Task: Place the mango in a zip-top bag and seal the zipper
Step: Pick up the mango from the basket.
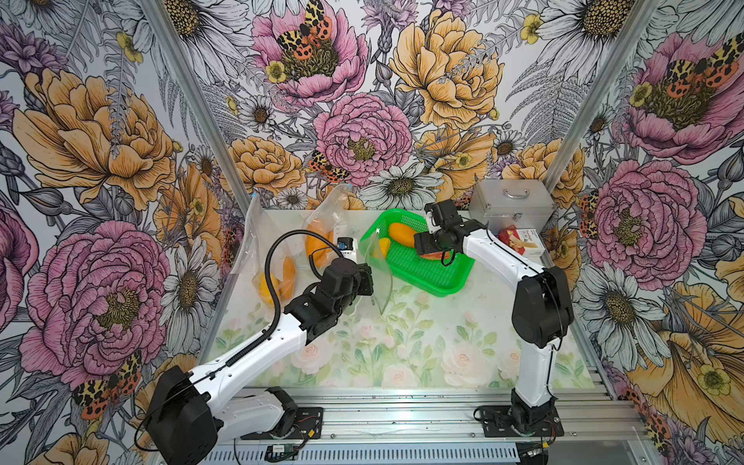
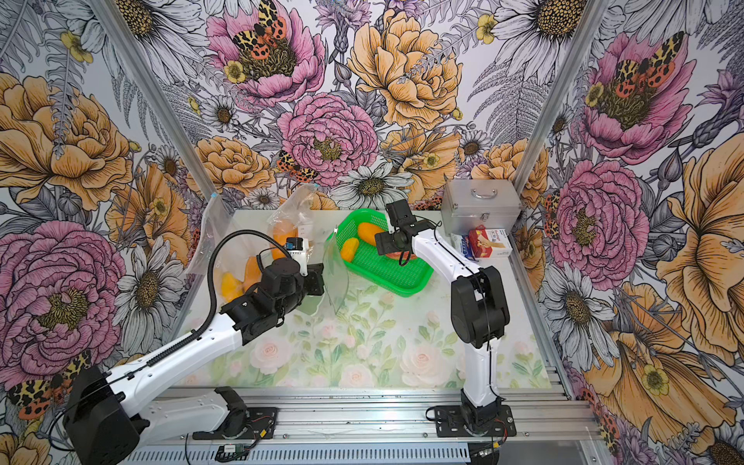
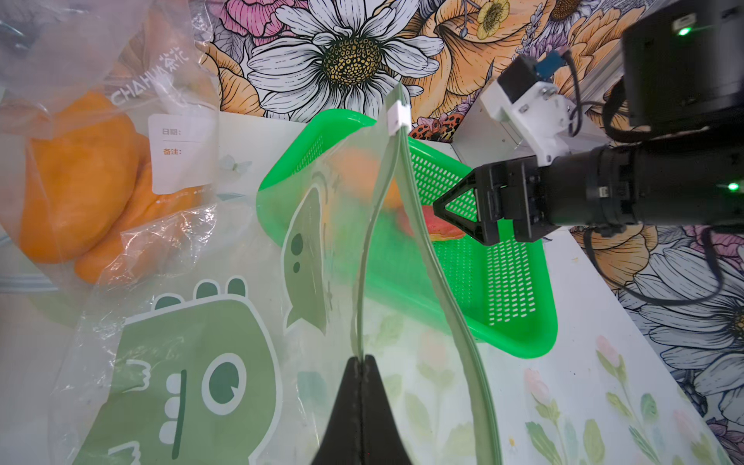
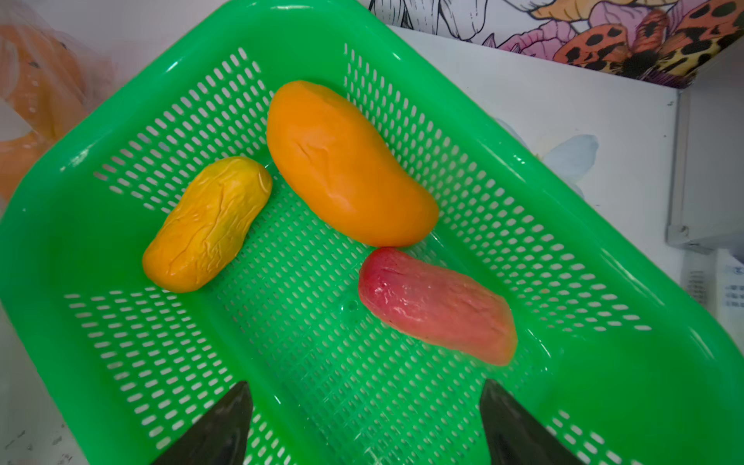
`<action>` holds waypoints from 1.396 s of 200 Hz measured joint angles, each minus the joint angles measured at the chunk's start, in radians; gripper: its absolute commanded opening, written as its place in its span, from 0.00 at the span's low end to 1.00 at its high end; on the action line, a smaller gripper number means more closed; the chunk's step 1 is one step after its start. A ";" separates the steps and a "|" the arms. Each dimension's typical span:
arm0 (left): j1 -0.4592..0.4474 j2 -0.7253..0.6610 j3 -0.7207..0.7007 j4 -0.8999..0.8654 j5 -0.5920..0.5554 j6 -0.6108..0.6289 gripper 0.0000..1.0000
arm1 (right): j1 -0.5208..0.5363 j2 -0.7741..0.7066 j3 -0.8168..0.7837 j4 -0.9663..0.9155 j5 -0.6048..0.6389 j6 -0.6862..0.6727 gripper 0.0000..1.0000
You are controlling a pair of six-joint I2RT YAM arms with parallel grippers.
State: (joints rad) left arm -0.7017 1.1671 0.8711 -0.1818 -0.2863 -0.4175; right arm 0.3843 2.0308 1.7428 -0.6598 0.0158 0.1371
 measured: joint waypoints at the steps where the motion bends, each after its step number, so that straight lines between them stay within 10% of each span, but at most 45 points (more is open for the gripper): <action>1: 0.000 0.000 0.000 0.000 0.000 0.000 0.00 | 0.000 0.003 0.003 -0.001 0.001 -0.002 0.96; 190: 0.002 0.026 0.008 0.008 0.037 -0.010 0.00 | -0.039 0.277 0.202 -0.156 0.146 -0.319 0.96; 233: 0.005 0.026 0.008 0.008 0.038 -0.023 0.00 | -0.048 0.338 0.259 -0.166 0.164 -0.303 0.74; 279: 0.006 0.026 0.008 0.008 0.041 -0.028 0.00 | -0.048 0.333 0.265 -0.167 0.163 -0.306 0.25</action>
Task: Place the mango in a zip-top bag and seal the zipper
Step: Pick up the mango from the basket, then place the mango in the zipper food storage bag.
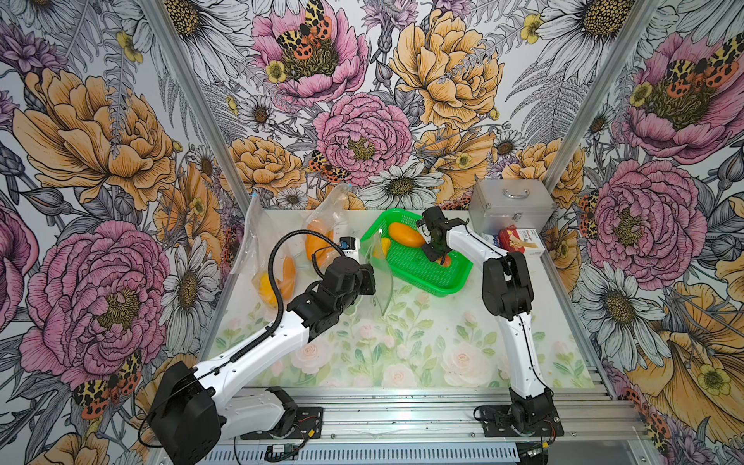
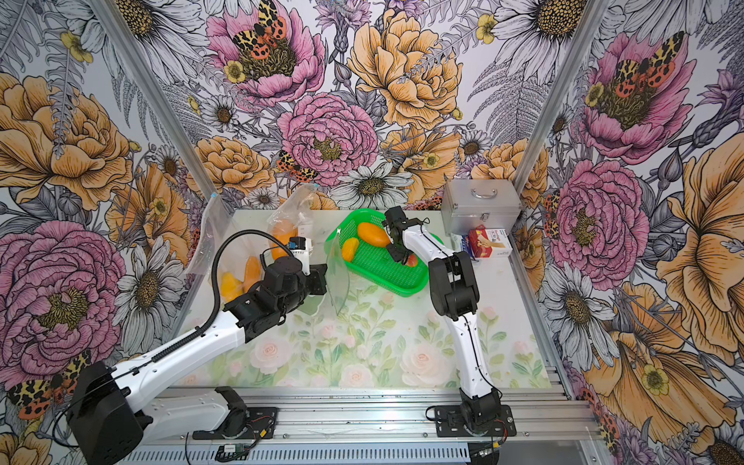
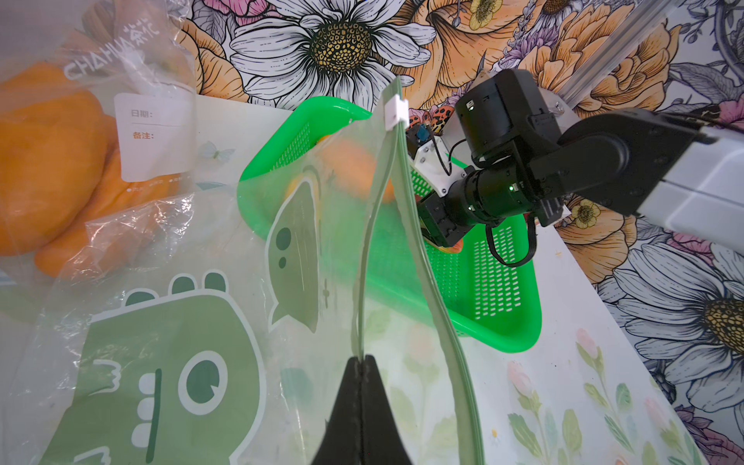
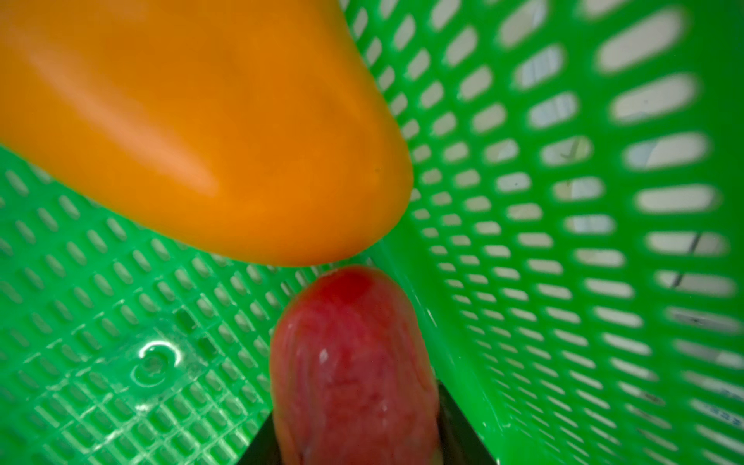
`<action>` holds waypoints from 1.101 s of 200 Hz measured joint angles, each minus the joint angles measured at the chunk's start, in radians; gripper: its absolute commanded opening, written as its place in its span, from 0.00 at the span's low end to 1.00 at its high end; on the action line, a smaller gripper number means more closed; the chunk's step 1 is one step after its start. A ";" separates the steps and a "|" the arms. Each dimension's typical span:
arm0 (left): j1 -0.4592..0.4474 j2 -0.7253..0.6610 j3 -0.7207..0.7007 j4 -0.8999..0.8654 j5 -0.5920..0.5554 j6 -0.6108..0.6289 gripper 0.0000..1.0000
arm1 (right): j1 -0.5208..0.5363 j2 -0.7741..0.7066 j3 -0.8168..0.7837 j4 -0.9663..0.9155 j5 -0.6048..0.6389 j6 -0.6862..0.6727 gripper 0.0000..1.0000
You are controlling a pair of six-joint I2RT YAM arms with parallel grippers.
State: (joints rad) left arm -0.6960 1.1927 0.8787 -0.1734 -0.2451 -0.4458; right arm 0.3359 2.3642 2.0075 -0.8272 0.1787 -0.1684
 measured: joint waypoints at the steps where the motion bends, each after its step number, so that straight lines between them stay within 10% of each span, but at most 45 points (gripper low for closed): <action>1: 0.000 0.000 0.000 0.000 0.000 0.000 0.00 | 0.000 -0.001 -0.001 0.000 -0.001 0.006 0.24; 139: 0.001 0.001 0.000 0.016 0.011 -0.003 0.00 | 0.124 -0.831 -0.558 0.389 -0.368 0.392 0.08; 220: 0.023 0.007 0.000 0.044 0.048 -0.024 0.00 | 0.353 -0.833 -0.827 0.902 -0.467 0.724 0.08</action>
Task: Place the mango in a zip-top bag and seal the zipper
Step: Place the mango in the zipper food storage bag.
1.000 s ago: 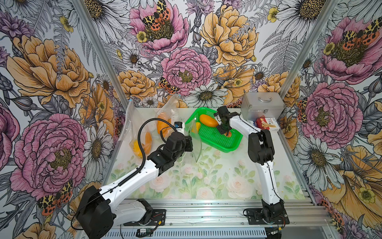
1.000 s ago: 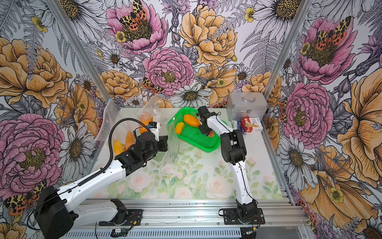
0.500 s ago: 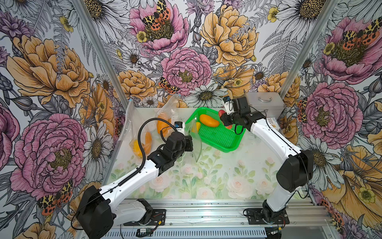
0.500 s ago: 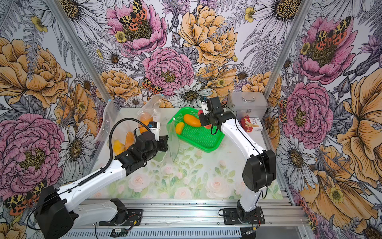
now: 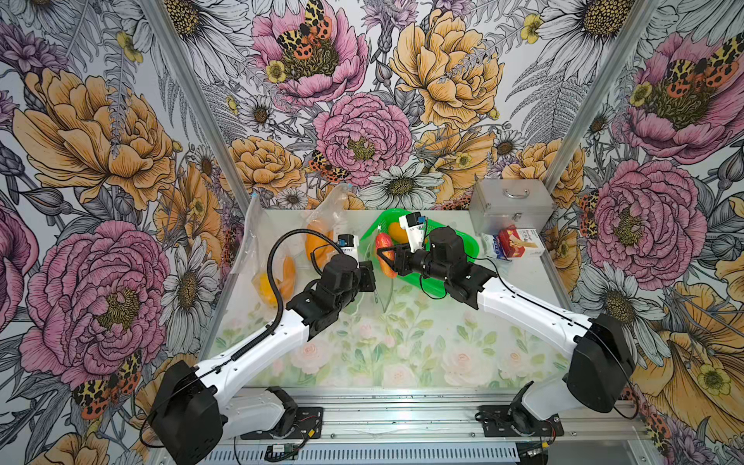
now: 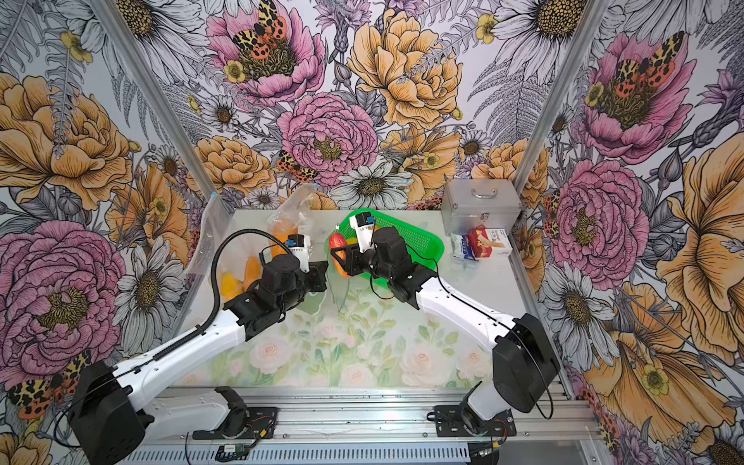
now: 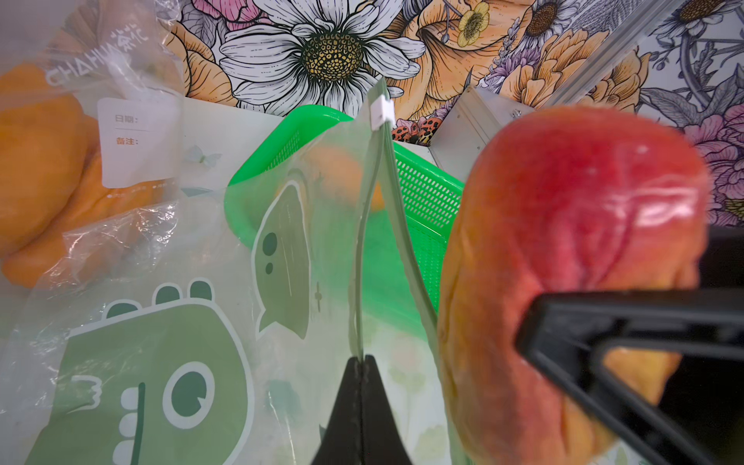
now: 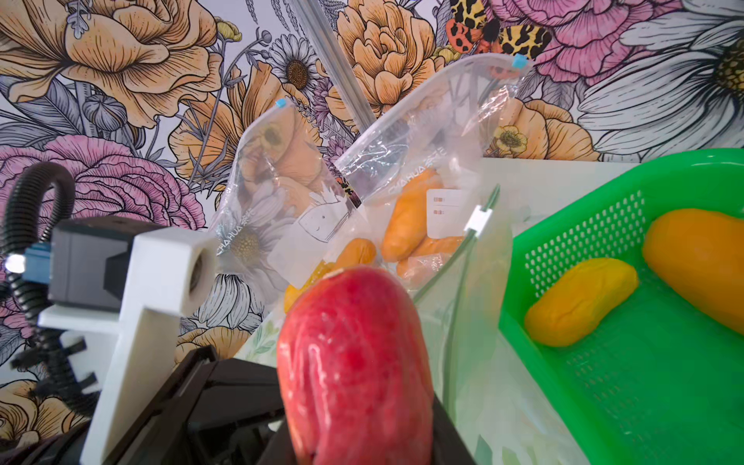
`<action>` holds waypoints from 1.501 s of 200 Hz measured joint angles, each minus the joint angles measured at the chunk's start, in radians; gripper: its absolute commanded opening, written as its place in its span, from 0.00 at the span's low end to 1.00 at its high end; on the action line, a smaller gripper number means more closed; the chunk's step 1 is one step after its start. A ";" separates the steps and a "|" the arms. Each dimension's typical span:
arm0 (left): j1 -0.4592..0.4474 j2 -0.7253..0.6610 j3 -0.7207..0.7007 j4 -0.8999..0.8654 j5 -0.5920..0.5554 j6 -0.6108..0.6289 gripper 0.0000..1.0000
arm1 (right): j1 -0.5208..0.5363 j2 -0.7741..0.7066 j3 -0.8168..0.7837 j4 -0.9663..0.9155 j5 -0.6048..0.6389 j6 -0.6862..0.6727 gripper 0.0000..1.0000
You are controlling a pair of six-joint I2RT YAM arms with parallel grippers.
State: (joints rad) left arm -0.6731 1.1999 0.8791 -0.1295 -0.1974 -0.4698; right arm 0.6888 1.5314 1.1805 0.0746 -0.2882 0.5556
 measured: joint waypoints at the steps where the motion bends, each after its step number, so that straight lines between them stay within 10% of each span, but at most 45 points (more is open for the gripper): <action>1: 0.000 0.000 0.000 0.000 0.001 -0.001 0.00 | 0.001 0.002 0.000 0.005 0.000 0.003 0.08; 99: 0.015 -0.008 0.000 0.001 0.005 -0.014 0.00 | 0.039 0.064 -0.063 0.117 0.115 0.043 0.13; 183: 0.016 -0.008 0.020 0.009 0.006 -0.021 0.00 | 0.064 0.088 -0.065 0.048 0.180 0.013 0.68; 300: 0.017 0.018 0.020 0.024 0.030 -0.021 0.00 | 0.068 -0.102 -0.065 -0.119 0.359 0.044 0.68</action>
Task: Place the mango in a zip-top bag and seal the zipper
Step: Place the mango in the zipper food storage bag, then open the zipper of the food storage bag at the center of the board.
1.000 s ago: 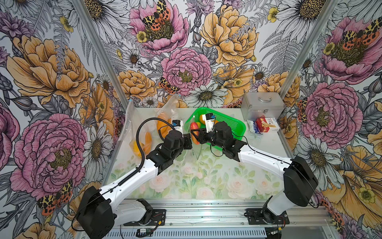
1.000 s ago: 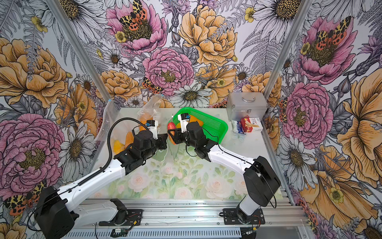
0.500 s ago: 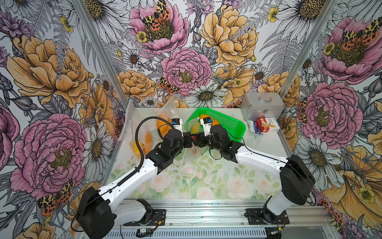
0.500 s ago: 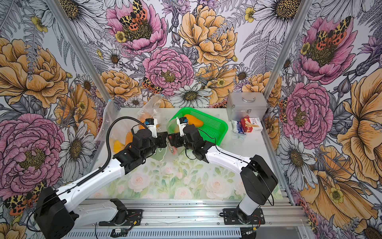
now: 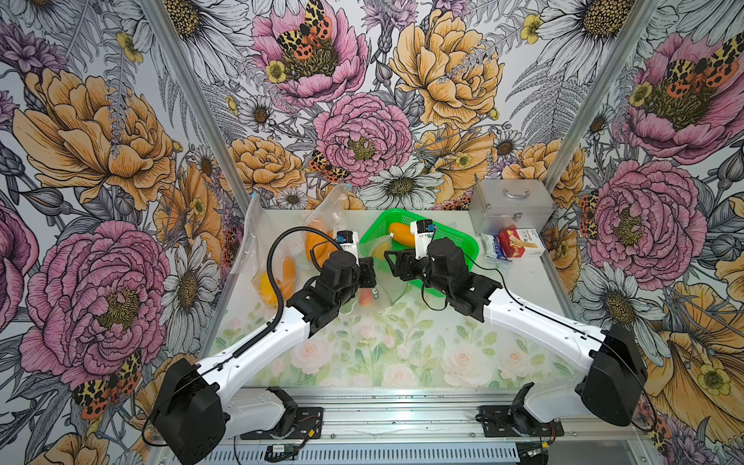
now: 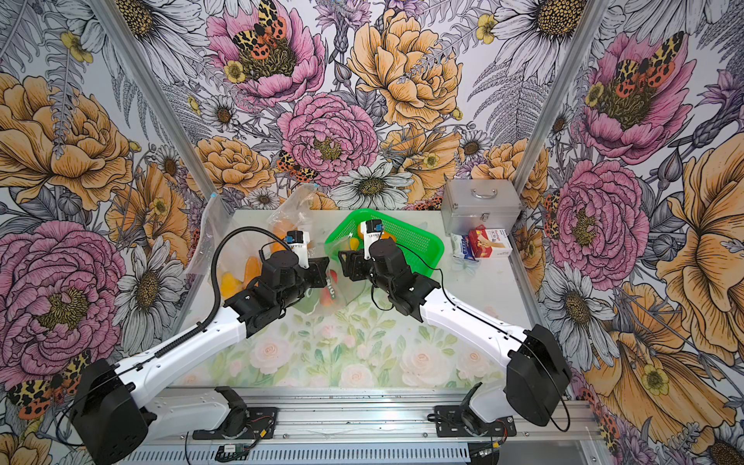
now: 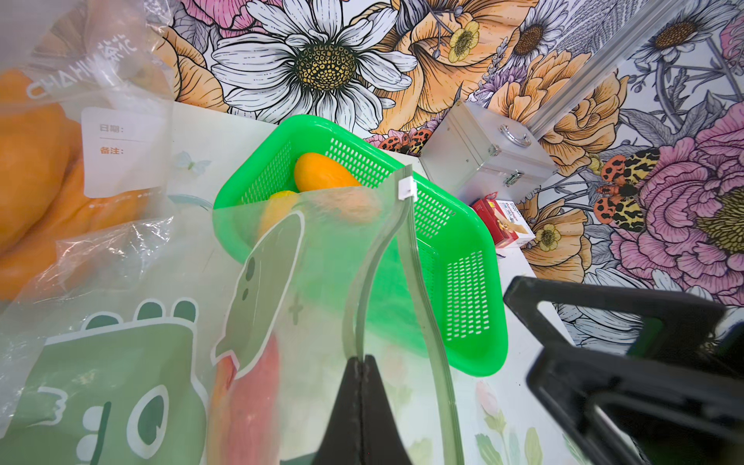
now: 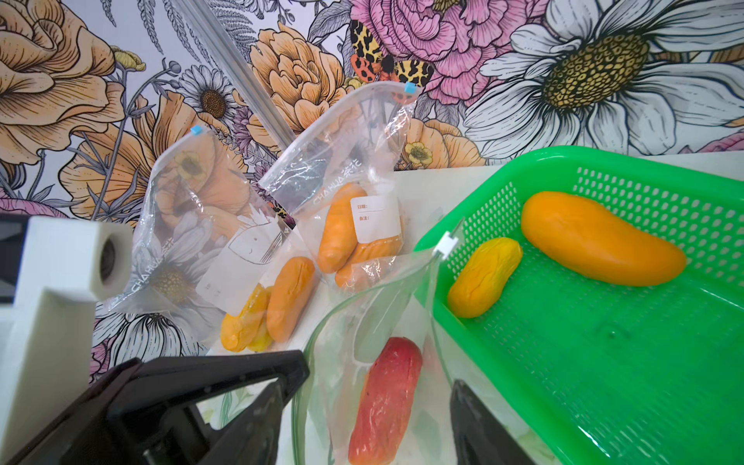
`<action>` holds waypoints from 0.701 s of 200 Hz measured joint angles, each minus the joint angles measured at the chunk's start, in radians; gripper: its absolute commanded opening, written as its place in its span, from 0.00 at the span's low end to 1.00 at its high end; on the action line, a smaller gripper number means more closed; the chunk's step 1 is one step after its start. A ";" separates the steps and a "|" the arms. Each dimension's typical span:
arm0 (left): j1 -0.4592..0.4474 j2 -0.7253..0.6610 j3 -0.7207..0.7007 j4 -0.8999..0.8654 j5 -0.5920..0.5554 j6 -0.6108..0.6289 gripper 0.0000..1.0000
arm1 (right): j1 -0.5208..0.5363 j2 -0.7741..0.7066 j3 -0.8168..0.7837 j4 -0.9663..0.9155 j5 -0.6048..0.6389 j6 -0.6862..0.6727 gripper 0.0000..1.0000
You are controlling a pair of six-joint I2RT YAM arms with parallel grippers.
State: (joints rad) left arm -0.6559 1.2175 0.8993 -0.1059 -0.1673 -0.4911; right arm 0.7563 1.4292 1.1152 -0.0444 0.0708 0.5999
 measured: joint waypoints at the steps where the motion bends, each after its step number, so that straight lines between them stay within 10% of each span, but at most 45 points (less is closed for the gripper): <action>1: 0.000 0.000 0.000 0.000 0.000 0.000 0.00 | 0.000 0.001 0.000 -0.002 0.002 0.003 0.68; 51: 0.000 0.000 0.000 0.001 0.005 0.000 0.00 | -0.005 0.145 0.000 -0.041 0.030 0.043 0.63; 82: 0.000 -0.002 0.000 0.000 0.005 0.000 0.00 | -0.024 0.233 0.000 -0.071 0.014 0.056 0.01; 99: 0.000 -0.002 0.000 -0.002 0.005 0.000 0.00 | -0.042 0.243 0.003 -0.085 0.004 0.050 0.00; 140: 0.010 0.003 0.000 -0.005 0.028 0.000 0.50 | -0.056 0.241 0.064 -0.076 -0.024 0.003 0.00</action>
State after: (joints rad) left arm -0.6456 1.2201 0.8993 -0.1108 -0.1390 -0.4915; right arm 0.6998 1.6707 1.1793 -0.1204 0.0463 0.6029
